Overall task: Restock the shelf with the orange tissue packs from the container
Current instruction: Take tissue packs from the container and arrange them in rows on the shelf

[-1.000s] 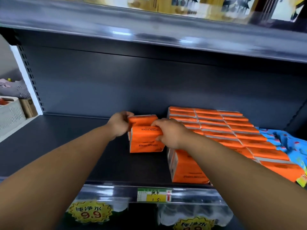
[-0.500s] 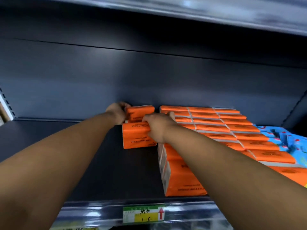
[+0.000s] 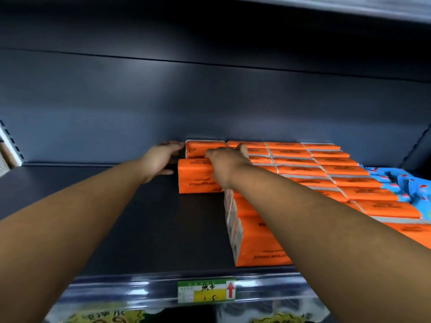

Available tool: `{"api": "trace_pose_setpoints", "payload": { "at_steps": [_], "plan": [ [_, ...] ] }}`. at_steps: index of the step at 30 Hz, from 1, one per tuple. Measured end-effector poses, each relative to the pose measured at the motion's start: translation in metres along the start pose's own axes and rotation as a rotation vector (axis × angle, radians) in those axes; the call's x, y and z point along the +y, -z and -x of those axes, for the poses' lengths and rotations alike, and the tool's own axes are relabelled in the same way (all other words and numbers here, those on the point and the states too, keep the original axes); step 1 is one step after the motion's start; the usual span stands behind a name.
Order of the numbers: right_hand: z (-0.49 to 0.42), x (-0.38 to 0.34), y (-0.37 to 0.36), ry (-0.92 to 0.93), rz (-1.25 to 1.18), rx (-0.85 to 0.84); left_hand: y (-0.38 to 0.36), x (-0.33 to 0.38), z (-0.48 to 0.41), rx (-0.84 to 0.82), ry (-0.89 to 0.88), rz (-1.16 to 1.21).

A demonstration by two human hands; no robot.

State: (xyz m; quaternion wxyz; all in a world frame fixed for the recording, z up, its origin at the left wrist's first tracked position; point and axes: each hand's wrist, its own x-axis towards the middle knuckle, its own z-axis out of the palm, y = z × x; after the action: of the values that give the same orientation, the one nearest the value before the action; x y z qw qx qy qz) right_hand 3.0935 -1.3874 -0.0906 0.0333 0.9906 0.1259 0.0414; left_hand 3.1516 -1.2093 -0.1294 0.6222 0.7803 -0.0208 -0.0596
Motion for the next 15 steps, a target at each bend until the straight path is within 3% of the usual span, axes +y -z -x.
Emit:
{"api": "trace_pose_setpoints", "payload": {
  "at_steps": [6,11,15],
  "plan": [
    [-0.010,-0.002,0.000,0.019,-0.007,0.045,0.020,-0.017,0.032,-0.145,-0.051,-0.021],
    [-0.015,-0.005,0.003,-0.042,0.000,-0.016,-0.006,-0.020,0.031,-0.025,-0.137,-0.222],
    [-0.016,-0.006,0.001,-0.085,0.030,0.054,-0.022,-0.023,0.020,0.126,-0.159,-0.354]
  ]
}}
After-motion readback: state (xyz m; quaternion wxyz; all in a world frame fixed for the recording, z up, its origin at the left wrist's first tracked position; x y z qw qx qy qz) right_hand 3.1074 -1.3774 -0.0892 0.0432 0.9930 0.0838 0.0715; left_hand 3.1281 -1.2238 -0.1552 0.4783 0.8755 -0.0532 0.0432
